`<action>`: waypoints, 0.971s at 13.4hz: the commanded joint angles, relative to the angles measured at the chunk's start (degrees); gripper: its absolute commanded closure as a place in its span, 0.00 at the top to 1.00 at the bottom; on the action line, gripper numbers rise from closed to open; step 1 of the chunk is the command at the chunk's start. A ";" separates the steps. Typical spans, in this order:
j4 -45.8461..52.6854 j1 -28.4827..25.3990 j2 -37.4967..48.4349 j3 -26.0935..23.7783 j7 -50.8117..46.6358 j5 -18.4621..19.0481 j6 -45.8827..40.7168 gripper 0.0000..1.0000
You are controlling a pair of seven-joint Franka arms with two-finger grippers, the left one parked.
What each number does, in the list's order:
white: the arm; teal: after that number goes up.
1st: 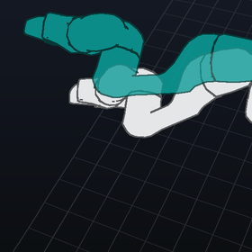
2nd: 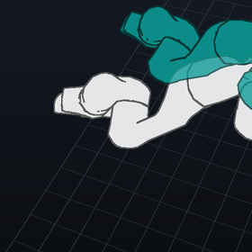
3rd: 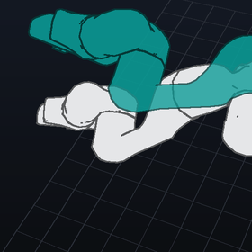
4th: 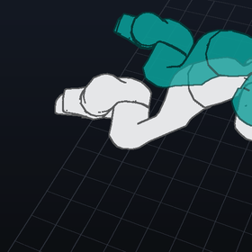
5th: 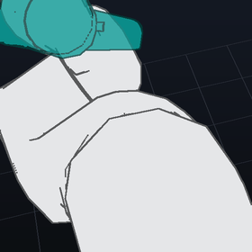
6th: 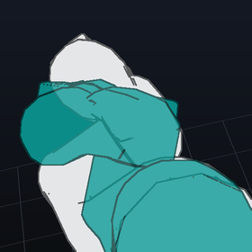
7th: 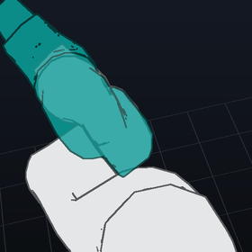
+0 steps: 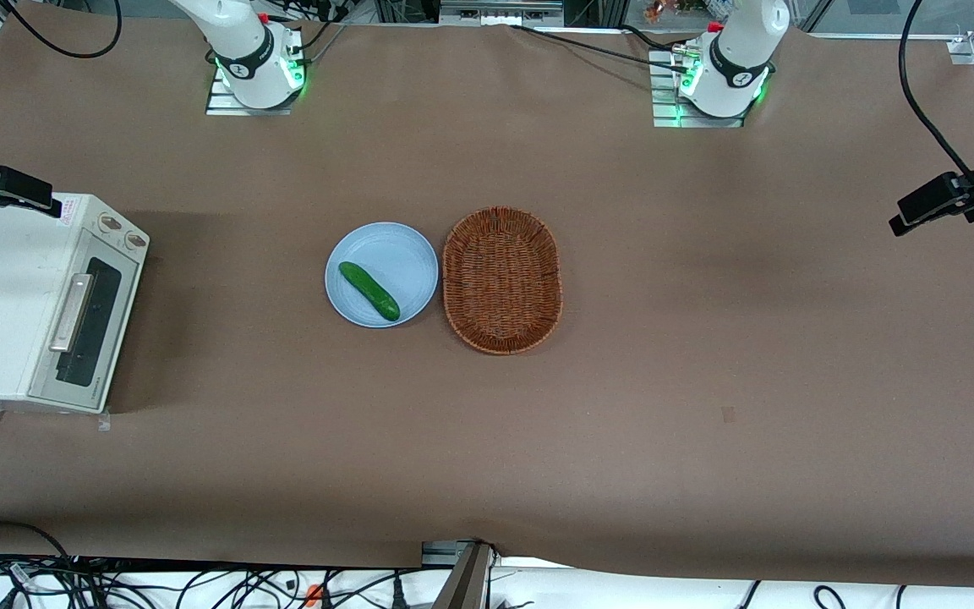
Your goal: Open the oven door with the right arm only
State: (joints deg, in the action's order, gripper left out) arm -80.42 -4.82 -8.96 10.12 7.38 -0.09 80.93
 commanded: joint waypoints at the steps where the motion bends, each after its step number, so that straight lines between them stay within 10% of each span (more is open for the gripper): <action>1: -0.35 -0.10 0.97 -0.45 -0.44 0.97 0.19 1.00; 13: -0.35 -0.10 0.88 -0.36 0.09 1.05 0.19 1.00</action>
State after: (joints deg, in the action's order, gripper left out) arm -80.42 -4.82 -8.96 10.07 7.39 -0.06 80.93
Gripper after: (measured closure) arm 0.000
